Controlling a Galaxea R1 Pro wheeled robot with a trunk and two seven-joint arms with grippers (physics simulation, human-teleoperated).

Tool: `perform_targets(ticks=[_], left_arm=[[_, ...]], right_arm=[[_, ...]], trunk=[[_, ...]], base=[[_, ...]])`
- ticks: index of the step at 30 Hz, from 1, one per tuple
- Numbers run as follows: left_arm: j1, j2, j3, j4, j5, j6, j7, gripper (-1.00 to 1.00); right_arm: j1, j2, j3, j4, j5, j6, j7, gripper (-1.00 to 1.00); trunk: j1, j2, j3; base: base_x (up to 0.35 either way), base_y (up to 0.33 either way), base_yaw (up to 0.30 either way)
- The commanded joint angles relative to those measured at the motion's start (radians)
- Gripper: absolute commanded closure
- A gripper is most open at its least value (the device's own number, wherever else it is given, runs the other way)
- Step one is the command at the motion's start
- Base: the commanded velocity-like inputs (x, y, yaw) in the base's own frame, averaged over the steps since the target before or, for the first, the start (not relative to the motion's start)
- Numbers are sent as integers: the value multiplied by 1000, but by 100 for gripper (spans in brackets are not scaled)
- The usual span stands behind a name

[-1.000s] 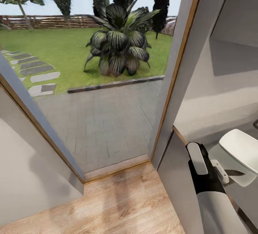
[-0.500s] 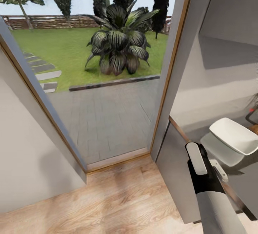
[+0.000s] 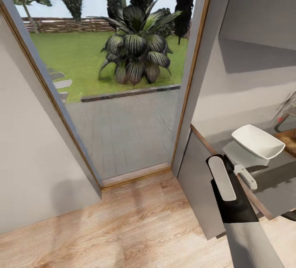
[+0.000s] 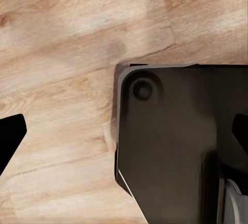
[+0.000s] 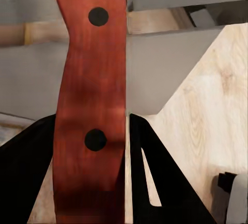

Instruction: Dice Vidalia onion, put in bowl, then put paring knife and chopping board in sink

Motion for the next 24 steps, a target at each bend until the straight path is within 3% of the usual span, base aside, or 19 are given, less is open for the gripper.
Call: perform_targets(ticks=[1, 9, 11, 14, 16, 20, 24], left_arm=[[0, 2, -8, -2, 9, -3, 8, -100], [0, 2, -8, 0, 9, -3, 8, -100], [0, 2, -8, 0, 9, -3, 8, -100], [0, 2, -8, 0, 9, -3, 8, -100], [0, 2, -8, 0, 9, -3, 8, -100], [0, 2, -8, 0, 9, -3, 8, -100], [0, 2, -8, 2, 9, -3, 8, -100]], right_arm=[[-1, 0, 3, -23, -4, 22, -6, 100], [-1, -3, 10, -85, 14, 105, -6, 100], [-1, -29, 30, -87, 65, 111, -6, 100], [-1, -65, 116, -87, 90, 107, -6, 100], [-1, -113, 185, -88, 96, 102, -6, 100], [-1, -136, 233, -105, 98, 100, -6, 100], [-1, -162, 244, -122, 122, 101, 2, 100]], trunk=[[1, -2, -2], [1, -2, -2], [1, -2, -2], [1, -2, -2], [1, -2, -2], [1, -2, -2], [1, -2, -2]], base=[[-28, 0, 0], [-6, 0, 0], [0, 0, 0], [0, 0, 0], [0, 0, 0], [0, 0, 0], [0, 0, 0]])
